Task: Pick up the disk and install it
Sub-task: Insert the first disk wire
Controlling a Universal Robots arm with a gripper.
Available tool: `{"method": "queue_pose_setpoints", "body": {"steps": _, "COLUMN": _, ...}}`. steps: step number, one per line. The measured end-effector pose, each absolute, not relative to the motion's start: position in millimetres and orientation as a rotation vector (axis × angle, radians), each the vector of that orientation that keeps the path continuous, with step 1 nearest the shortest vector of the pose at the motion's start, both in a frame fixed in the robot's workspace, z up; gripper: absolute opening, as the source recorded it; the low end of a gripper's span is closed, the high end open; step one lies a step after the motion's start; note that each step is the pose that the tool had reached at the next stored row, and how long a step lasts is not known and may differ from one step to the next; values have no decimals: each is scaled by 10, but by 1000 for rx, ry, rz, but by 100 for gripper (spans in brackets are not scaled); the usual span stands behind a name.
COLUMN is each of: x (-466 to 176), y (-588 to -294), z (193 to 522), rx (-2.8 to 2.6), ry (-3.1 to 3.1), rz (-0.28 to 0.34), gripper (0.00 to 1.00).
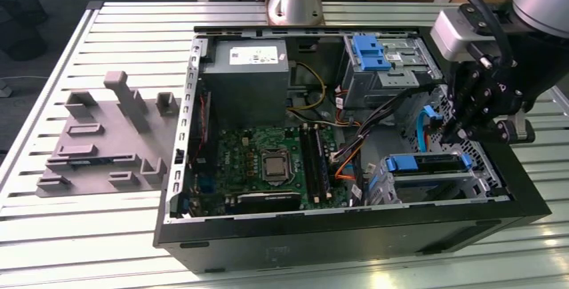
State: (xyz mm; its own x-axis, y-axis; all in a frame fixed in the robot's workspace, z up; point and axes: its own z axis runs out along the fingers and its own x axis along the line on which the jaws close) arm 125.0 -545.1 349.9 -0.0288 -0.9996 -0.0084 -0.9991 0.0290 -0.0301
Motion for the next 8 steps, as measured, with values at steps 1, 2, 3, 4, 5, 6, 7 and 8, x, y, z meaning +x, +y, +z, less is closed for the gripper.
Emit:
{"method": "queue_pose_setpoints", "body": {"steps": 1, "x": 1250, "y": -5457, "z": 3499, "rx": -2170, "ry": 2234, "rz": -25, "gripper": 16}}
{"method": "queue_pose_setpoints", "body": {"steps": 2, "x": 1251, "y": -5457, "z": 3499, "rx": -2170, "ry": 2234, "rz": -24, "gripper": 16}}
{"method": "queue_pose_setpoints", "body": {"steps": 3, "x": 1251, "y": -5457, "z": 3500, "rx": -2170, "ry": 2234, "rz": -23, "gripper": 16}}
{"method": "queue_pose_setpoints", "body": {"steps": 4, "x": 1251, "y": -5457, "z": 3500, "rx": -2171, "ry": 2234, "rz": -22, "gripper": 16}}
{"method": "queue_pose_setpoints", "body": {"steps": 5, "x": 1251, "y": -5457, "z": 3500, "rx": -2171, "ry": 2234, "rz": -22, "gripper": 16}}
{"method": "queue_pose_setpoints", "body": {"steps": 6, "x": 1251, "y": -5457, "z": 3501, "rx": -2171, "ry": 2234, "rz": -22, "gripper": 16}}
{"method": "queue_pose_setpoints", "body": {"steps": 7, "x": 1251, "y": -5457, "z": 3501, "rx": -2171, "ry": 2234, "rz": -21, "gripper": 16}}
{"method": "queue_pose_setpoints", "body": {"steps": 8, "x": 1251, "y": -5457, "z": 3500, "rx": -2170, "ry": 2234, "rz": -21, "gripper": 16}}
